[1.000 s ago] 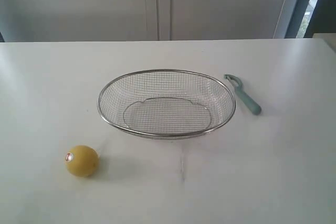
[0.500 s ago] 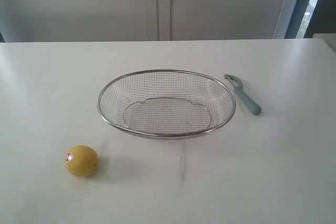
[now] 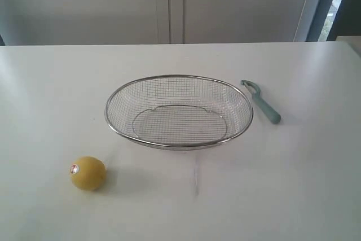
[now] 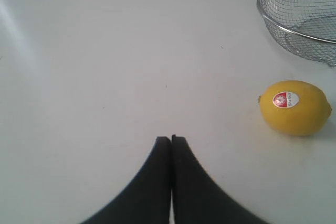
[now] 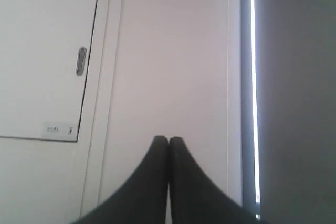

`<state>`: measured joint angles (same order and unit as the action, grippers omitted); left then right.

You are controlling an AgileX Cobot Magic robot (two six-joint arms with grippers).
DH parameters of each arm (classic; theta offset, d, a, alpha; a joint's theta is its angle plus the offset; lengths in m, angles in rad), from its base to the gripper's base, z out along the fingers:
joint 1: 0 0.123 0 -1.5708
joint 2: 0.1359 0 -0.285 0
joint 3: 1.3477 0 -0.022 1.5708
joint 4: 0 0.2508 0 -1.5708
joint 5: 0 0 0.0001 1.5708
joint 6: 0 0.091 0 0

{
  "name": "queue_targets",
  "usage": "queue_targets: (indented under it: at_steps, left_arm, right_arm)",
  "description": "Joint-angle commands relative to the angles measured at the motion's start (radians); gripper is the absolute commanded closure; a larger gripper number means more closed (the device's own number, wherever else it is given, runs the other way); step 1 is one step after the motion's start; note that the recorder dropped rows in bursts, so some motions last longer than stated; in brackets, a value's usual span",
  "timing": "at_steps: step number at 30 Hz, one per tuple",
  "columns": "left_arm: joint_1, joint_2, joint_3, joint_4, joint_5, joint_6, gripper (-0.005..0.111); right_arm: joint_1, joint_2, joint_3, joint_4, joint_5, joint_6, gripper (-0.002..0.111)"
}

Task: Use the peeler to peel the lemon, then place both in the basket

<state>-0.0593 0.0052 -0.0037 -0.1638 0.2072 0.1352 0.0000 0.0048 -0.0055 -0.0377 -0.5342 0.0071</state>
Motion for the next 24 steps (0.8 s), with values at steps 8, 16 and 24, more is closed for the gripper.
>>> queue_targets:
  at_steps: [8, 16, 24]
  left_arm:
    - [0.001, -0.005, 0.004, -0.001, 0.003, -0.001, 0.107]
    - [0.001, -0.005, 0.004, -0.001, 0.003, -0.001, 0.107]
    - [0.001, -0.005, 0.004, -0.001, 0.003, -0.001, 0.107]
  right_arm:
    - [0.0, -0.005, 0.006, 0.182, -0.119, 0.053, 0.108]
    - [0.0, -0.005, 0.006, 0.224, -0.114, 0.053, 0.108]
    - [0.0, -0.005, -0.078, 0.222, -0.103, 0.051, 0.108]
